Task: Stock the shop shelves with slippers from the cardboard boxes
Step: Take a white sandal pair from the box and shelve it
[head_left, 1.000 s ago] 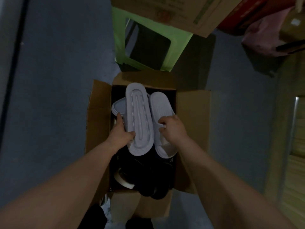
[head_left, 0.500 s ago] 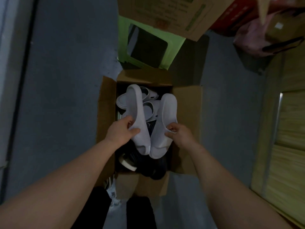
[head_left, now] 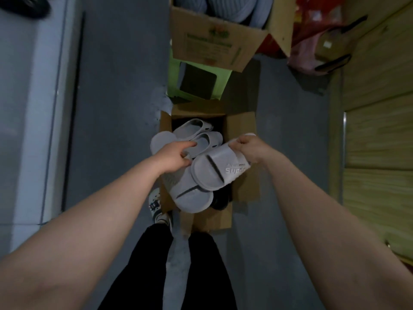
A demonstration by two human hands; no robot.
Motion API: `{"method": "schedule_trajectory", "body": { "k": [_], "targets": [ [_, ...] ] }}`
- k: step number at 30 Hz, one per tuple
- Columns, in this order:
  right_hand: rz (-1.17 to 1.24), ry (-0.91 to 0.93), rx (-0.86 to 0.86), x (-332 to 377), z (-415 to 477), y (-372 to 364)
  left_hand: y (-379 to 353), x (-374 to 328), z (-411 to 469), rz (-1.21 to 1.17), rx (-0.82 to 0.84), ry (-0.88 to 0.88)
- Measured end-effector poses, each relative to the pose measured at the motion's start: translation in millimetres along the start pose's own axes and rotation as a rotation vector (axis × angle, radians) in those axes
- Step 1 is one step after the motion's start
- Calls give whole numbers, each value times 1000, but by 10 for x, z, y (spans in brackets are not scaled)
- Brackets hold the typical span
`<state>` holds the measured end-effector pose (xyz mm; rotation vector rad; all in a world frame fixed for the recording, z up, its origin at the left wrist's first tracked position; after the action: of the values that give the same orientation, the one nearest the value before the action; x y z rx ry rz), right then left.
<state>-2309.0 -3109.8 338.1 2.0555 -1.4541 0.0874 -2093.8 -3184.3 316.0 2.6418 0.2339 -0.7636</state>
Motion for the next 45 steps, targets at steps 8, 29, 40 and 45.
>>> {"method": "schedule_trajectory", "body": {
  "k": [8,29,40,45],
  "targets": [
    [486,-109,-223,247,-804,334,507,-163,-825,-291,-169,21],
    [-715,603,2,2091,-2107,21,1133,-389,-2533,100,-624,-16],
    [-909,858,56,3349,-2134,-787,1942,294,-3106,6,-877,2],
    [-893,888,79,4061,-2045,-1149,2520,710,-3227,-19,-923,-6]
  ]
}}
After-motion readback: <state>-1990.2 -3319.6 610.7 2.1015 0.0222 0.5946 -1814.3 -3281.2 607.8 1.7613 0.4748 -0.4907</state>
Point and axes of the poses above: each hand's wrist, its own z-axis towards the middle knuckle, its own y-axis out of the back of the hand, x = y × z, the point moved 7 cm from there along z, towards the middle knuckle, and after that the axes turned 3 degrees about y, right-handed, at the moved point
